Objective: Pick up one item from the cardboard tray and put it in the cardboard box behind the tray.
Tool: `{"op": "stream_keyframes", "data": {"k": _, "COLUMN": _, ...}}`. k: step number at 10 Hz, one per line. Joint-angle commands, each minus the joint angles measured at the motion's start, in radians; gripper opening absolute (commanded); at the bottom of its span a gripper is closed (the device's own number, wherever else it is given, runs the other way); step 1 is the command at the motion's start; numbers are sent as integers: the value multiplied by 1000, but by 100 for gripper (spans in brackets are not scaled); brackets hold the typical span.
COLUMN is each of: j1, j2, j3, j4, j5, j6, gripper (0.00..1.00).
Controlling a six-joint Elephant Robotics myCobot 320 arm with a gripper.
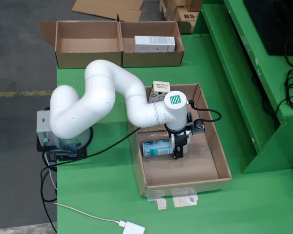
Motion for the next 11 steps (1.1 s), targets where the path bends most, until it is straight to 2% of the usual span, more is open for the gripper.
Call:
{"op": "stream_keyframes", "data": {"k": 1, "j1": 8, "j2": 17, "j3": 11, "j4": 1, "j5": 15, "j6": 3, "gripper": 0}}
{"op": "stream_keyframes", "data": {"k": 7, "j1": 8, "j2": 17, "j3": 11, "j4": 1, "j5": 15, "j6": 3, "gripper": 0}}
{"op": "stream_keyframes", "data": {"k": 8, "j1": 3, "j2": 45, "j3": 40, "j4": -44, "j5": 23, "j6": 2, "gripper": 0}}
{"op": "stream_keyframes", "data": {"k": 9, "j1": 4, "j2": 163, "j3": 46, "j4": -117, "j5": 26, "j6": 4, "gripper": 0}}
{"op": "stream_keyframes", "data": {"k": 10, "j1": 4, "j2": 163, "j3": 46, "j4": -117, "j5": 26, "j6": 4, "gripper": 0}}
{"op": "stream_keyframes", "data": {"k": 11, "j1": 7, "j2": 278, "j3": 55, "j4": -158, "j5": 19, "j6": 10, "gripper": 0}}
